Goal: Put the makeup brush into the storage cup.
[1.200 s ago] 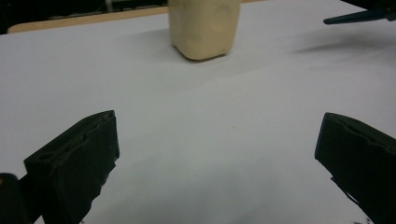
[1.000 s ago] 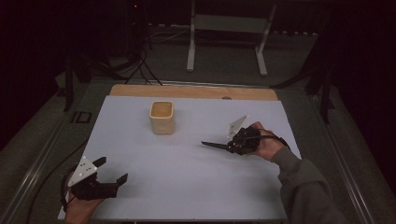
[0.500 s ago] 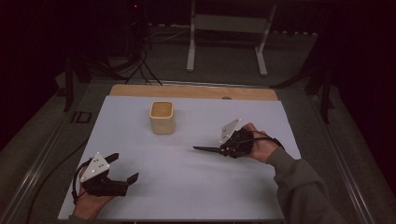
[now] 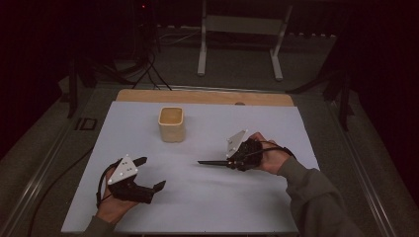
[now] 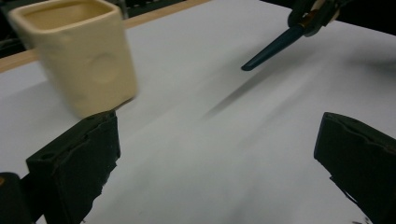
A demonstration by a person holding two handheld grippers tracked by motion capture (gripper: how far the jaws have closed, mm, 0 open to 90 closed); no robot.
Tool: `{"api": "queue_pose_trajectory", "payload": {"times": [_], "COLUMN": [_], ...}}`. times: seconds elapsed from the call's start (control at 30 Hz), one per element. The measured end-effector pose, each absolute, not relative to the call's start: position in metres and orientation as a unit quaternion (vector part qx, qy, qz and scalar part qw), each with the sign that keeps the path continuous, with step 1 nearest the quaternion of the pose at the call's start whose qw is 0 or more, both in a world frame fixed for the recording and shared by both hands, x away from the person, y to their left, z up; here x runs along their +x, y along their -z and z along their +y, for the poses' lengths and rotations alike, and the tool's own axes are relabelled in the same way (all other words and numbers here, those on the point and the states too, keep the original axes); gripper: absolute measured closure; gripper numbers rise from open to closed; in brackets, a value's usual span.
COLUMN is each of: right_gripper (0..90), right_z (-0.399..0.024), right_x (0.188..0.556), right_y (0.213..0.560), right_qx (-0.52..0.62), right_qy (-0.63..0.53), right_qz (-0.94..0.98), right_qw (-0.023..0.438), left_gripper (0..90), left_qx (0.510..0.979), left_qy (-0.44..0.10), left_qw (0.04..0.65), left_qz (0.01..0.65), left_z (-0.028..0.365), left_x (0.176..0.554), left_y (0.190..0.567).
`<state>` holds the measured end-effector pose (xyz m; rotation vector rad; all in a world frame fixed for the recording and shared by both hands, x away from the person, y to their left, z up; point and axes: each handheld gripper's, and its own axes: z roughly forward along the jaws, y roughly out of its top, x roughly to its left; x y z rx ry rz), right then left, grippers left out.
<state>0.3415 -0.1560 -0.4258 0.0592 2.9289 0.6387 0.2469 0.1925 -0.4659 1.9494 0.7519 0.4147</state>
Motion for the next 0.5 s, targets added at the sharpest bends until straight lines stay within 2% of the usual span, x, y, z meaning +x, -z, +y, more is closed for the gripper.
{"api": "queue_pose_trajectory", "payload": {"times": [0.5], "right_gripper": [73.0], "right_z": [-0.140], "right_x": [0.330], "right_y": [0.418], "right_qx": [-0.013], "right_qy": [-0.220], "right_qz": [0.973], "right_qw": [0.073], "left_gripper": [1.8], "left_qx": [0.812], "left_qy": [-0.156], "left_qw": [0.492], "left_qz": [0.273], "left_z": [0.151], "left_x": [0.261], "left_y": [0.464]}}
